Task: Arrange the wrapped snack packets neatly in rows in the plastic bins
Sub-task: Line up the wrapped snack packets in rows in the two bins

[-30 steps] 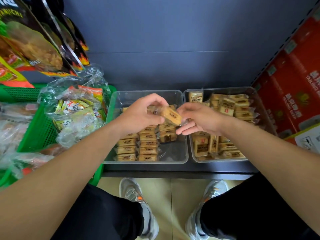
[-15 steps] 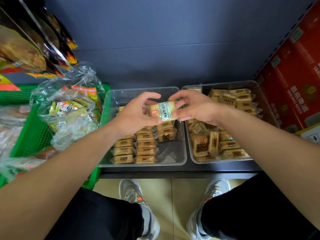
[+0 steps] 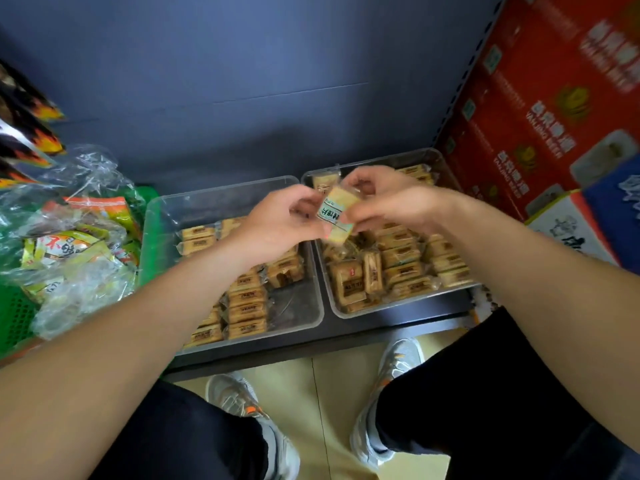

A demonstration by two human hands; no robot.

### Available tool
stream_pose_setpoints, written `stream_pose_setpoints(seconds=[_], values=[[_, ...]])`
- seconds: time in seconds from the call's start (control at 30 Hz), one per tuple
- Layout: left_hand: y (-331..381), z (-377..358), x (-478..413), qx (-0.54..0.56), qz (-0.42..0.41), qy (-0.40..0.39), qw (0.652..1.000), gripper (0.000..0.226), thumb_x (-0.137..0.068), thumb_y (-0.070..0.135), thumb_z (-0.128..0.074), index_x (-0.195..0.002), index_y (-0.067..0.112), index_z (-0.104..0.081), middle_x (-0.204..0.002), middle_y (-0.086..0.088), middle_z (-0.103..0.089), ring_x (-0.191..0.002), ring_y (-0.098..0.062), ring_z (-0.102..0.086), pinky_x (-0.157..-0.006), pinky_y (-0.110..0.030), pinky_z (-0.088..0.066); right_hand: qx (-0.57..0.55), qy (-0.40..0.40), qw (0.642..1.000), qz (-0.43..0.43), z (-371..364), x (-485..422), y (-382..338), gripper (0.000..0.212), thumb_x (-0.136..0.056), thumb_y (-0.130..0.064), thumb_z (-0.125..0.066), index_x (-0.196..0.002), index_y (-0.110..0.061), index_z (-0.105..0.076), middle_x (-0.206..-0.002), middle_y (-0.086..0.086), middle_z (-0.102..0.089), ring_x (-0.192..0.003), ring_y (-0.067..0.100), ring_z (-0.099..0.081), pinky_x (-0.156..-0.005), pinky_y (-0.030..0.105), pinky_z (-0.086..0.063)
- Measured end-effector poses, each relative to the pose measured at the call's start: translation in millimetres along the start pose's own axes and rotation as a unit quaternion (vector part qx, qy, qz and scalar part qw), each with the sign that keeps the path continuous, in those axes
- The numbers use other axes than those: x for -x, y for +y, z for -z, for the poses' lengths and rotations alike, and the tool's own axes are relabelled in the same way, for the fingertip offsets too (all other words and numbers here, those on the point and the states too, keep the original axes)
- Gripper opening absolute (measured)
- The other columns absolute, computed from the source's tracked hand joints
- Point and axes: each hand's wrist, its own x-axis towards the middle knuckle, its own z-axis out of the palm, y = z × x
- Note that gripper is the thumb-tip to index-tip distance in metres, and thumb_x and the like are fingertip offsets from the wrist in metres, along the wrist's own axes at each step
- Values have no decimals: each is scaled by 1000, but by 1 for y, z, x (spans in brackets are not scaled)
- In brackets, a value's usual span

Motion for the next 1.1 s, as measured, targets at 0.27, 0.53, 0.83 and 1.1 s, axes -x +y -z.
stream_pose_setpoints(seconds=[0.27,0.53,0.83,1.1], values=[[-8,-32,-28,-283,32,-58,957,41,-93,32,-72,-132,25,-60,-130,7,-63,-113,-10,-57,-96,-26,-39,199,138,968,-67,84,36,44,26,-85,-19,-81,-107,-22,-67,-101,-1,-72,-86,10,-67,-77,26,-53],[-17,-20,-80,-292,63,41,954,80,-85,32,-79,-153,23,-37,-154,-4,-41,-144,-27,-37,-118,-45,-33,196,135,967,-95,96,-2,71,57,-86,-19,-81,-138,-13,-59,-117,1,-64,-103,15,-60,-87,26,-46],[-22,-41,-117,-414,99,70,902,88,-83,55,-73,-154,24,-32,-147,-8,-37,-138,-31,-33,-113,-50,-29,217,167,961,-45,90,-34,72,49,-90,-19,-76,-136,-18,-60,-108,-9,-56,-103,10,-58,-85,22,-42],[-16,-56,-100,-304,33,-10,952,69,-79,33,-84,-126,34,-33,-111,9,-55,-89,-14,-59,-81,-35,-50,204,191,960,-24,92,-39,71,43,-89,-19,-77,-130,-20,-63,-100,-13,-60,-99,11,-61,-78,20,-42]])
